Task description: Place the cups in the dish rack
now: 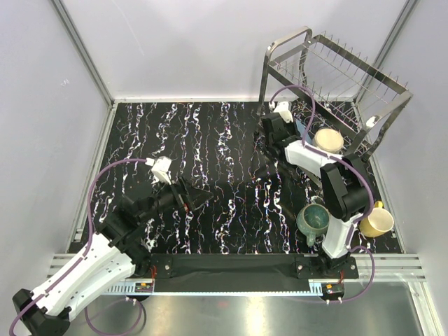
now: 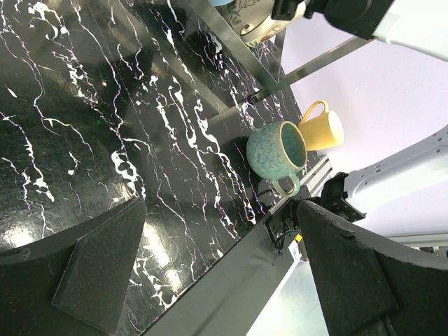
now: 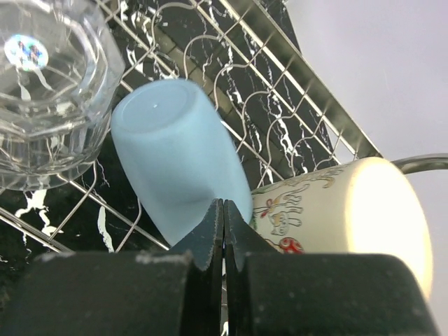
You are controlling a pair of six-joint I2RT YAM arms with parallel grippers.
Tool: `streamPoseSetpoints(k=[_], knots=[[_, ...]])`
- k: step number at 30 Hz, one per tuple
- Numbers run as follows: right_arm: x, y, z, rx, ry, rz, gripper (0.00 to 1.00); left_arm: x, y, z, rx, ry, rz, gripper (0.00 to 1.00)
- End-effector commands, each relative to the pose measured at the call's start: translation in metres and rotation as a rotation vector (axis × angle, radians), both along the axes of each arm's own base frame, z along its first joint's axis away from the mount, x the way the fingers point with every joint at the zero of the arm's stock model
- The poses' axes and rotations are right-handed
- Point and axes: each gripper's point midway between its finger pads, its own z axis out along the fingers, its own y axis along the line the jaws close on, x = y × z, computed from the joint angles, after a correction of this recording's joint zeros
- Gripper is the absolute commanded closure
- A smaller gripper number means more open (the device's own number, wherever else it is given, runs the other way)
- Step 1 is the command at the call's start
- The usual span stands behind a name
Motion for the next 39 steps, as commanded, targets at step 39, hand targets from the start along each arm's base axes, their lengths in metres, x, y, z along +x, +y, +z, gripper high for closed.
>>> streamPoseSetpoints(k=[39], knots=[[0.065, 0.013, 0.011, 0.109, -0.080, 0.003, 1.00, 0.003, -0.003, 0.004, -0.015, -0.021, -0.009, 0.04]])
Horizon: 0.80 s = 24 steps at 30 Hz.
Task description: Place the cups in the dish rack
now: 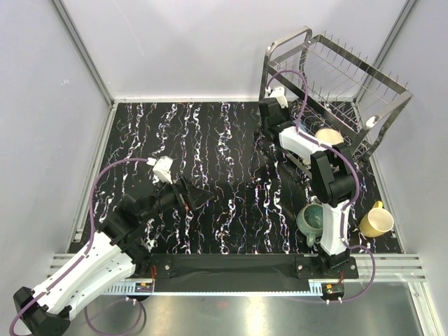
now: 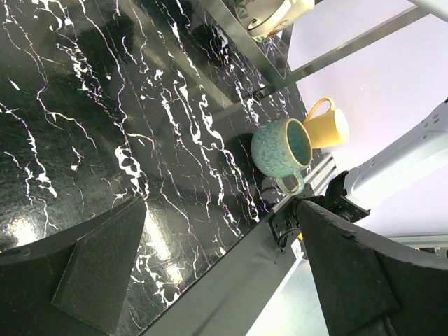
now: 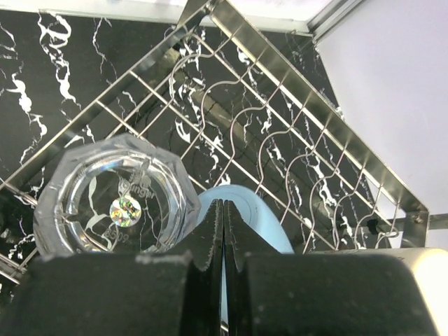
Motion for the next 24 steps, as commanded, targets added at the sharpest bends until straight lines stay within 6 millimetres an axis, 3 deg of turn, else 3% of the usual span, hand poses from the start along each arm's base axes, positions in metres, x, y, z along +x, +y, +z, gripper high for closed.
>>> streamPoseSetpoints(k=[1, 6, 13, 24], knots=[[-0.006, -0.008, 0.003, 0.043, -0.016, -0.027, 1.00, 0.001, -0.002, 0.009, -0.024, -0.041, -0.011, 0.04], [-0.021, -0.016, -0.003, 0.033, 0.002, -0.050, 1.00, 0.000, -0.002, 0.011, -0.031, -0.042, -0.013, 0.04], [-0.040, -0.026, 0.013, 0.039, -0.012, -0.077, 1.00, -0.001, -0.002, 0.014, -0.042, -0.048, -0.016, 0.04], [-0.076, -0.041, -0.008, 0.055, 0.031, -0.128, 1.00, -0.001, -0.004, 0.015, -0.057, -0.042, -0.021, 0.04]])
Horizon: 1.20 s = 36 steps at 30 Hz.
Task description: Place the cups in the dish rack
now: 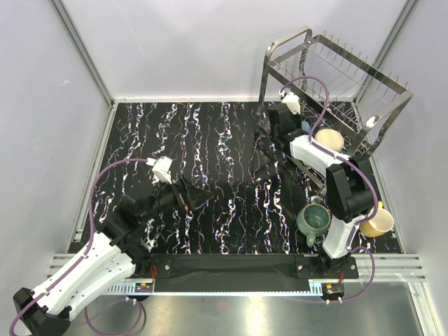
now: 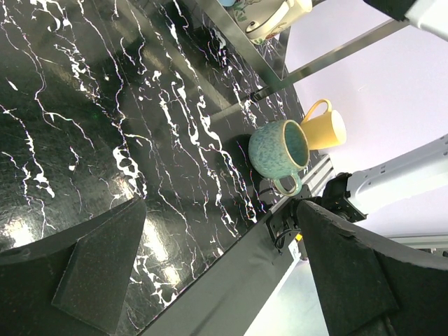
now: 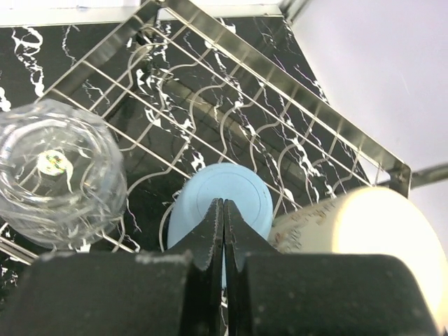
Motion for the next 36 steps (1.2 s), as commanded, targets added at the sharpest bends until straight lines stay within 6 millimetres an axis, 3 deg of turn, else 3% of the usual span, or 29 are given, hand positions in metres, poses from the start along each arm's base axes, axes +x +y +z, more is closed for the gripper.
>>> streamPoseSetpoints(k=[1, 12, 21, 31, 36], knots=[[-0.037, -0.021, -0.027, -0.024, 0.110, -0.061, 1.00, -0.001, -0.005, 0.013, -0.048, -0.043, -0.026, 0.04], [-0.063, -0.029, -0.023, 0.009, 0.111, -0.083, 1.00, -0.001, -0.008, 0.015, -0.059, -0.039, -0.036, 0.04], [-0.082, -0.033, -0.037, 0.030, 0.153, -0.100, 1.00, -0.001, -0.010, 0.018, -0.069, -0.036, -0.045, 0.04], [-0.091, -0.036, -0.042, 0.037, 0.156, -0.099, 1.00, 0.000, -0.012, 0.019, -0.077, -0.034, -0.048, 0.04], [-0.083, -0.025, -0.040, 0.080, 0.146, -0.046, 1.00, 0.001, -0.013, 0.018, -0.078, -0.030, -0.047, 0.05]])
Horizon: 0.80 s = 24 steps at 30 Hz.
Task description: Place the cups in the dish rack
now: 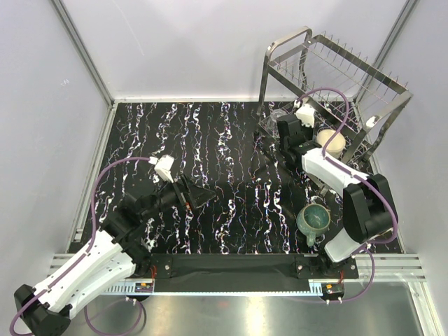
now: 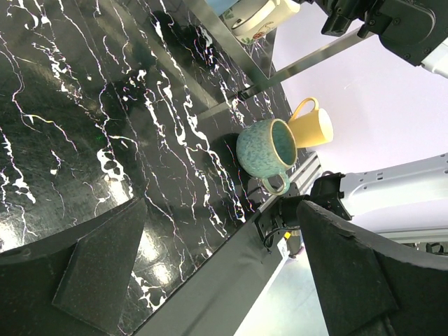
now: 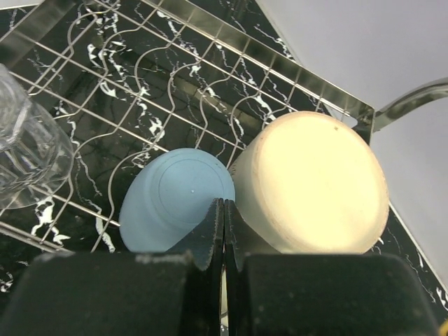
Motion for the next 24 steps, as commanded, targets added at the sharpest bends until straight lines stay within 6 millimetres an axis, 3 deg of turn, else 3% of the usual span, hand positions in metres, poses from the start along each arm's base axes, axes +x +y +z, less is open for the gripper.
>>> streamPoseSetpoints(k=[1, 3, 7, 19, 24], knots=[[-0.014, 0.007, -0.041, 0.018, 0.164, 0.063, 1.00, 0.002, -0.006, 0.014, -0.044, -0.040, -0.019, 0.05], [-0.010, 0.023, -0.034, 0.015, 0.152, 0.107, 1.00, 0.003, -0.005, 0.014, -0.040, -0.036, -0.015, 0.05], [-0.007, 0.033, -0.021, 0.005, 0.129, 0.118, 1.00, 0.004, -0.004, 0.014, -0.032, -0.038, -0.007, 0.05], [-0.015, 0.023, 0.002, -0.014, 0.104, 0.072, 0.87, 0.006, -0.006, 0.010, -0.006, -0.023, -0.013, 0.05], [-0.015, 0.024, 0.032, 0.007, 0.057, 0.093, 0.79, 0.008, -0.006, 0.009, 0.029, -0.031, -0.016, 0.05]])
